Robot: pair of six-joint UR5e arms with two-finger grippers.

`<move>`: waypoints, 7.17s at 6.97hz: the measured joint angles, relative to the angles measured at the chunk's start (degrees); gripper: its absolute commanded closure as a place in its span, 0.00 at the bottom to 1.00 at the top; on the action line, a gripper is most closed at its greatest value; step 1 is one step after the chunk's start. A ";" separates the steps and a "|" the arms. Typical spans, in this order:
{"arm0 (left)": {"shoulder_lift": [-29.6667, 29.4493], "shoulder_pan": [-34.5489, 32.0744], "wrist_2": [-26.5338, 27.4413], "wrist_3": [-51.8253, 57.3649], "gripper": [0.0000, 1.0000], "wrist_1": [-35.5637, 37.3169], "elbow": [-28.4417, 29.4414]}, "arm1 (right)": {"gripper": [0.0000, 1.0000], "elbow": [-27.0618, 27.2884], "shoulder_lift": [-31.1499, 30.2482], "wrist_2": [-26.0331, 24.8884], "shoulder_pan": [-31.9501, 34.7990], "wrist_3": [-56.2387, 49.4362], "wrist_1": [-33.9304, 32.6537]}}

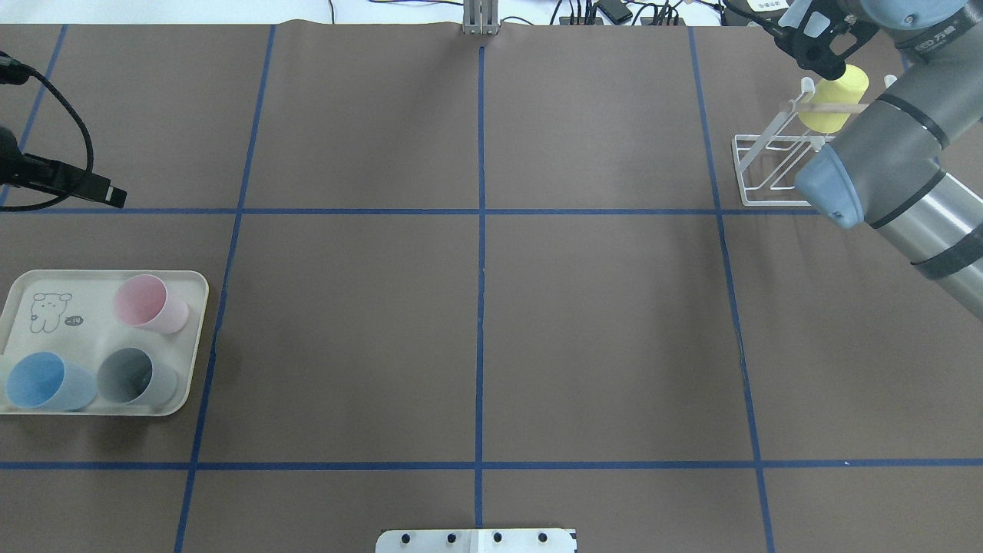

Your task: Transfer IKEA cup to right arm and place on rack

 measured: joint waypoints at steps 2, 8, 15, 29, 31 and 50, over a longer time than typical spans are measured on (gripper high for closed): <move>-0.01 0.04 0.00 -0.06 0.00 -0.03 0.15 | 0.66 -2.27 -0.75 0.01 -0.01 1.26 2.47; -0.10 0.05 0.00 0.07 0.00 -0.12 0.72 | 0.66 -1.85 -5.28 -4.50 -2.61 7.30 6.33; -0.16 0.05 0.00 0.25 0.00 -0.17 1.60 | 0.55 -1.49 -7.40 -6.82 -5.68 7.42 6.39; 0.21 -0.19 0.33 0.92 0.00 -1.06 1.92 | 0.13 6.76 -6.14 2.93 -6.73 28.89 5.70; 1.57 -0.17 2.21 0.91 0.00 -2.13 2.98 | 0.01 10.42 -7.20 11.04 -7.46 53.25 6.21; 12.00 15.52 13.84 -17.23 1.00 -16.85 4.69 | 0.01 17.02 -9.11 15.20 -22.77 109.45 12.60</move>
